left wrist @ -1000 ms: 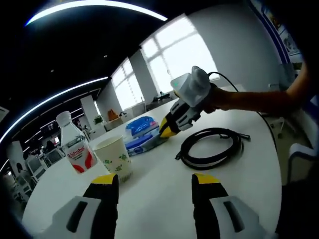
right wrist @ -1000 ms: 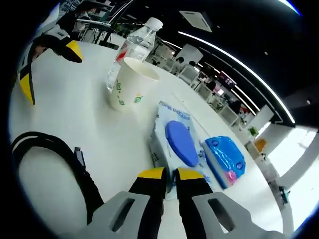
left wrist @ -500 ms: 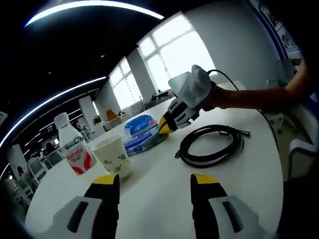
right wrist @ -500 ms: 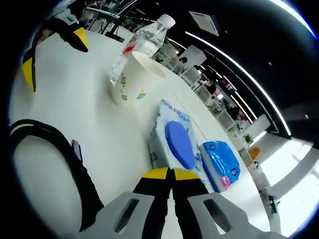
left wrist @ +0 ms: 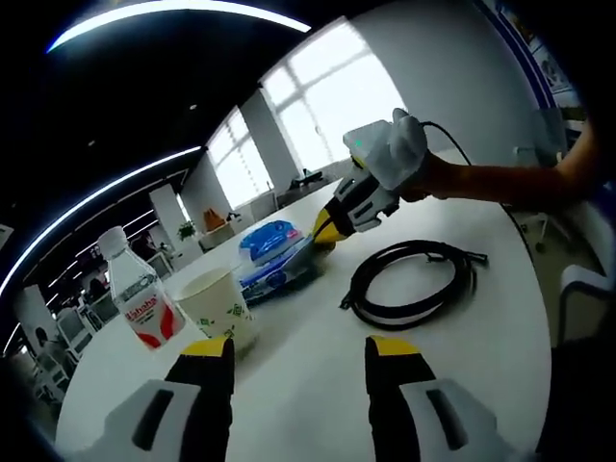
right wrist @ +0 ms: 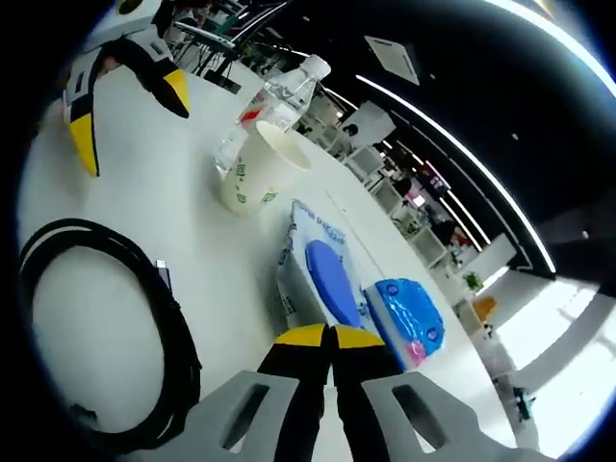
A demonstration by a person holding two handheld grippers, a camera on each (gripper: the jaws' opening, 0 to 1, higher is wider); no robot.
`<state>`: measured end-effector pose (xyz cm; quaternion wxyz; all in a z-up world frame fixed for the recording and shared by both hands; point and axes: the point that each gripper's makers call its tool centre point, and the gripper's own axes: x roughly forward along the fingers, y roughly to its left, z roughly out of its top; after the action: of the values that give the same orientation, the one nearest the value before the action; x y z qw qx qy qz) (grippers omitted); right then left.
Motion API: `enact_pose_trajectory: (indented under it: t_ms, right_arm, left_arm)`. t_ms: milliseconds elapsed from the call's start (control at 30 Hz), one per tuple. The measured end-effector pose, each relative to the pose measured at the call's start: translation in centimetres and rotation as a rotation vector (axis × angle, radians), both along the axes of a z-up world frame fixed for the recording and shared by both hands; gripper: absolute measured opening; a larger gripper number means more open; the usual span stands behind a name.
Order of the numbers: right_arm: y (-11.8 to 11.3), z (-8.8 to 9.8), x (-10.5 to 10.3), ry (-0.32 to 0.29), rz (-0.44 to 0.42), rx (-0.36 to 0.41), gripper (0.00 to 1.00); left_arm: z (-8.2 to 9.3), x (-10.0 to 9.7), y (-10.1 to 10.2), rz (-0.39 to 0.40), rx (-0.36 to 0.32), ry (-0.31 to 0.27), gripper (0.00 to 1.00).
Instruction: Arrange the tabletop items into an orderly group along one side of the table until the central work area is clear of visible clutter.
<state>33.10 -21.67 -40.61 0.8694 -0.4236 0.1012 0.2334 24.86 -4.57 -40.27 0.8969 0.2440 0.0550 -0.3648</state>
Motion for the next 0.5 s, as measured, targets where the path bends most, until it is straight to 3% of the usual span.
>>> enact_pose_trajectory:
  t_ms: [200,500]
  right_arm:
    - [-0.8,0.3,-1.0,0.011,0.006,0.049,0.00]
    - [-1.5,0.5,-1.8,0.014,0.010,0.048,0.00]
  left_arm:
    - [0.2,0.2,-0.9,-0.004,-0.022,0.006,0.52]
    - [-0.1,0.5,-2.0,-0.019,-0.004,0.009,0.50]
